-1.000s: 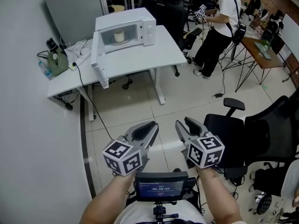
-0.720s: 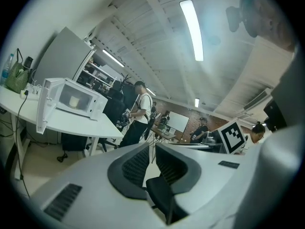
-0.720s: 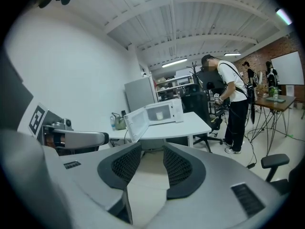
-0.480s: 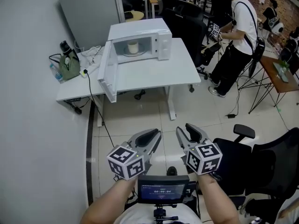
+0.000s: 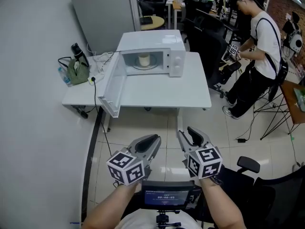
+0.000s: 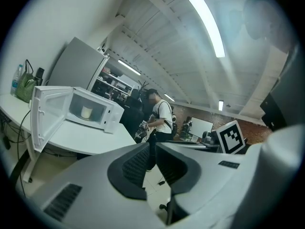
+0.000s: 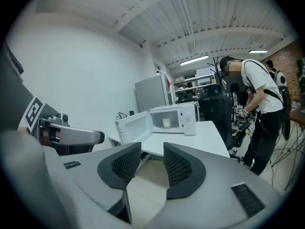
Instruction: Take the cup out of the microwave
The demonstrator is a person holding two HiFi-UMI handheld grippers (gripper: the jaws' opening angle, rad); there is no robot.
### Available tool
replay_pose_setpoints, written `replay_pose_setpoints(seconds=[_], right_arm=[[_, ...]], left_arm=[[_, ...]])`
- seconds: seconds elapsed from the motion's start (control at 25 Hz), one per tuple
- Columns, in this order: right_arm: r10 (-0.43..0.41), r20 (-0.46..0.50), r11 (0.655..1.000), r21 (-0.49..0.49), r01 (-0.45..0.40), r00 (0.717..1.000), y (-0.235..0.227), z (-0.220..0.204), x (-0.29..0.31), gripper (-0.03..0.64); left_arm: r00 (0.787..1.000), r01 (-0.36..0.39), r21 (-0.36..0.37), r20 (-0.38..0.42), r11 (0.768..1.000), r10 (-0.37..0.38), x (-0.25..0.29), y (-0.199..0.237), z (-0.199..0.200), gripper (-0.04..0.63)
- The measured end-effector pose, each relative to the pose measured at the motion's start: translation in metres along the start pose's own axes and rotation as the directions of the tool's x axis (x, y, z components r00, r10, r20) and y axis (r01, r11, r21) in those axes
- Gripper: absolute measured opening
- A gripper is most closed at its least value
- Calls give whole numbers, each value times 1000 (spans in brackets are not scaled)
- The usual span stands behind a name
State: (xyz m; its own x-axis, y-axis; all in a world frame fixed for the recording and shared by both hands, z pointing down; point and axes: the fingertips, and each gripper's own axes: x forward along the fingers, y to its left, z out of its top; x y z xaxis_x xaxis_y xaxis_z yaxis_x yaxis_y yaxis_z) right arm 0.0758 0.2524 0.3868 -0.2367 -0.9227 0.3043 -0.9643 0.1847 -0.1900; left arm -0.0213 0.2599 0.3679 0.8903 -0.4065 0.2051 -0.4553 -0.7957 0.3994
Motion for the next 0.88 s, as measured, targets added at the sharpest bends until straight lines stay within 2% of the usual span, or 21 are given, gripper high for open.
replay_pose_setpoints(seconds=[0.2,0.36,0.64,0.88], right_arm=[[15,-5,1000,7,-15,1000,-21,13,48,167],[10,-20,1000,-10,-10,1000,-30,20,106,167],[-34,-31,999,-16,33,999,-30,45,221,167],[-75,-32,997,-28,74,997,-38,70,292,167]], left_arm=[[999,-36,-3,1,999,36,25,36,16,64],[999,-48,-11,8,999,48,44,89,31,64],[999,-33,-4,20,999,33,68,193,80,64],[1000,-14,-8,11,1000,14,93,256,112,64]])
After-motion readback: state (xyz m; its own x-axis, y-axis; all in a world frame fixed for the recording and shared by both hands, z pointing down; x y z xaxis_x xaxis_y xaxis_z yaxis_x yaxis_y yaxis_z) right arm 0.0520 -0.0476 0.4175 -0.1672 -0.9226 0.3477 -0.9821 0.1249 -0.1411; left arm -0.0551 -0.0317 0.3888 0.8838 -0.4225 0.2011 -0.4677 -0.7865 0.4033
